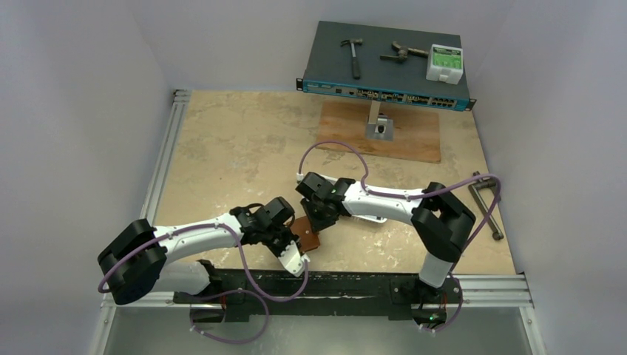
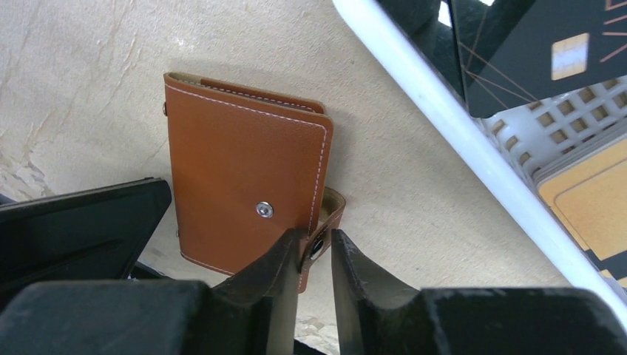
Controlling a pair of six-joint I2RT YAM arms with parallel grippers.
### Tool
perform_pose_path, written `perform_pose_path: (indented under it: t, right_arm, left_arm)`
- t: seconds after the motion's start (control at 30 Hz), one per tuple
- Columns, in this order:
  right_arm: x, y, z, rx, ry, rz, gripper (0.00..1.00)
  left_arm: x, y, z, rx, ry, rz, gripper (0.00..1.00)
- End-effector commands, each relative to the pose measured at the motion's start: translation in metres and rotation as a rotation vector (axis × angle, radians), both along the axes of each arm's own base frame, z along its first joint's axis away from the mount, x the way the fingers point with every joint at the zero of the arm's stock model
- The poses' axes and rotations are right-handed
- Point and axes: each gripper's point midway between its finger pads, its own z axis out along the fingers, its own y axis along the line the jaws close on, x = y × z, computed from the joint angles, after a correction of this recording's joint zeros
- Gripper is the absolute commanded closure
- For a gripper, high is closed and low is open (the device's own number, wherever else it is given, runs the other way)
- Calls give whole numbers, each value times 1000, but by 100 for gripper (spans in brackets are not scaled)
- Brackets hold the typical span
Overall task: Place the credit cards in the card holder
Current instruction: Close the card holder at the center of the board.
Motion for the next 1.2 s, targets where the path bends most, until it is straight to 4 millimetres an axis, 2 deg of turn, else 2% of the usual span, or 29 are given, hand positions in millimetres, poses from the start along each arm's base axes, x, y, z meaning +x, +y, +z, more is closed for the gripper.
perform_pose_path:
  t: [0.0,0.4,0.5,0.67,0.83,0.97,1.17]
  right_arm:
    - [12,3,20,28,-75,-23,80]
    - [12,2,32,36,-81,-23,81]
    - [11,3,33,39,-76,-18,73]
    - [12,3,35,41,-82,-24,72]
    - [12,4,32,46,-76,-28,81]
    - [15,4,33,42,-89,-41,100]
    - [17,3,39,54,-103,-44,100]
  left_arm:
    - [2,-8,10,-31,17,11,90]
    - [1,-7,10,-27,20,10,91]
    - [0,-7,10,-26,22,9,91]
    - [1,-7,11,-30,20,13,92]
    - [1,-8,12,-35,18,14,92]
    - [3,-10,13,-44,12,18,92]
    - [5,-14,16,-53,10,11,91]
